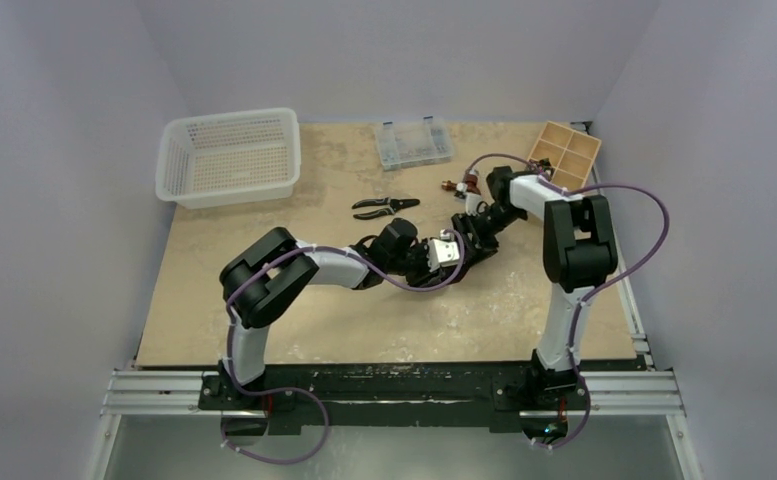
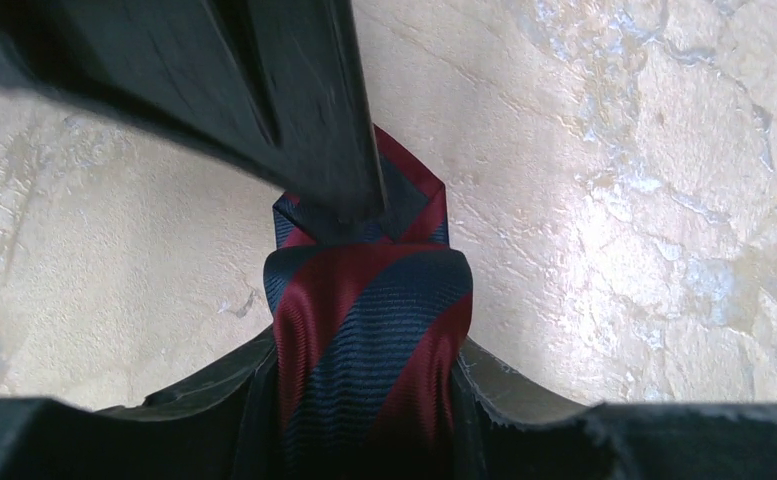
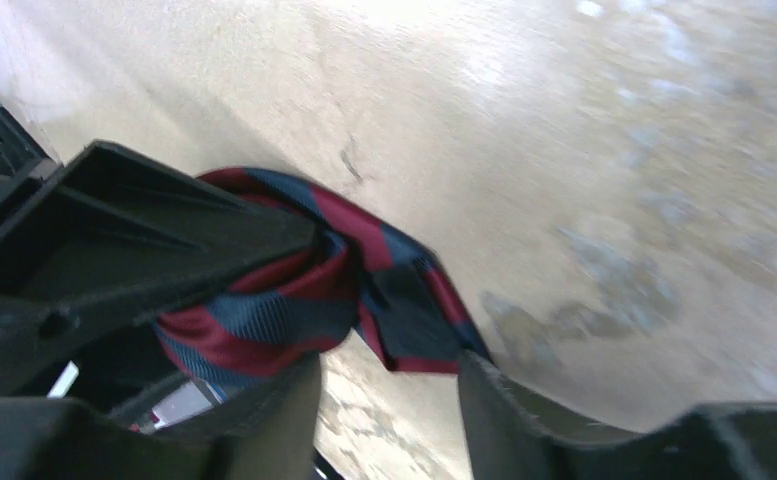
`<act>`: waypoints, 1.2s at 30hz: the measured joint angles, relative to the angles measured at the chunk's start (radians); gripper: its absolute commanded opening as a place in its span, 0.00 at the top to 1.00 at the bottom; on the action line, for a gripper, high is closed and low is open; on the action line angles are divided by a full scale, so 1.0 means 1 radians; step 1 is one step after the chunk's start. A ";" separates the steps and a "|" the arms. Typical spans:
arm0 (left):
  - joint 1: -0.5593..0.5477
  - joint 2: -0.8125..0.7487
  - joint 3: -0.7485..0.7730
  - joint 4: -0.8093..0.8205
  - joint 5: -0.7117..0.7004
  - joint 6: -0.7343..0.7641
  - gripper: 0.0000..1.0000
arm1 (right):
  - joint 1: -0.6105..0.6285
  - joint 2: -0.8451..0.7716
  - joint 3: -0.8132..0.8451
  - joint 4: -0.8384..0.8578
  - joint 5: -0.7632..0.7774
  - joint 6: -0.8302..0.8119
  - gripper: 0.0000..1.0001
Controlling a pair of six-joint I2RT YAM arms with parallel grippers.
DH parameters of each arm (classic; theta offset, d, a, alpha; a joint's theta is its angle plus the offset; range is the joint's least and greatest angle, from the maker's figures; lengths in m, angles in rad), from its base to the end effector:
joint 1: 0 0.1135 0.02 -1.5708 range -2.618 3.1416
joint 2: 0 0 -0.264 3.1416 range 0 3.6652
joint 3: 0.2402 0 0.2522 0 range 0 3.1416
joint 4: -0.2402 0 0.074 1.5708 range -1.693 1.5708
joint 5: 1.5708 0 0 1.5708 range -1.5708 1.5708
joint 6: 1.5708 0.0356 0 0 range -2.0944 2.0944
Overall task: Roll the ties
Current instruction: Roll the tie at the center of the board, then pick up the tie at the center of the board.
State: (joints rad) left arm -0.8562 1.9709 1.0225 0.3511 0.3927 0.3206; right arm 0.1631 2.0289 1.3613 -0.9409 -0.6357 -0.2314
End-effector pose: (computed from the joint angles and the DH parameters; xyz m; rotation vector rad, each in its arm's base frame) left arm 0.2536 -0.3132 0.1325 1.4113 1.6986 -0.7289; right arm 0.3542 0.0797 0.1432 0.5640 -2.9161 -0.9785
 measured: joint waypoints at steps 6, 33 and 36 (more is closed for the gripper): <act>-0.003 -0.002 0.000 -0.014 -0.004 0.062 0.94 | -0.114 -0.044 -0.023 -0.002 -0.039 -0.004 0.13; -0.004 0.001 0.027 -0.065 0.001 0.095 0.93 | -0.055 0.018 -0.090 0.009 -0.471 -0.072 0.20; -0.004 0.002 0.031 -0.071 0.001 0.095 0.93 | -0.034 0.018 -0.090 0.013 -0.473 -0.077 0.21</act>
State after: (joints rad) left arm -0.8604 1.9728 1.0531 0.2798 0.3939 0.4156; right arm 0.1295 2.0464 1.2716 -0.9283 -1.1091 -0.3084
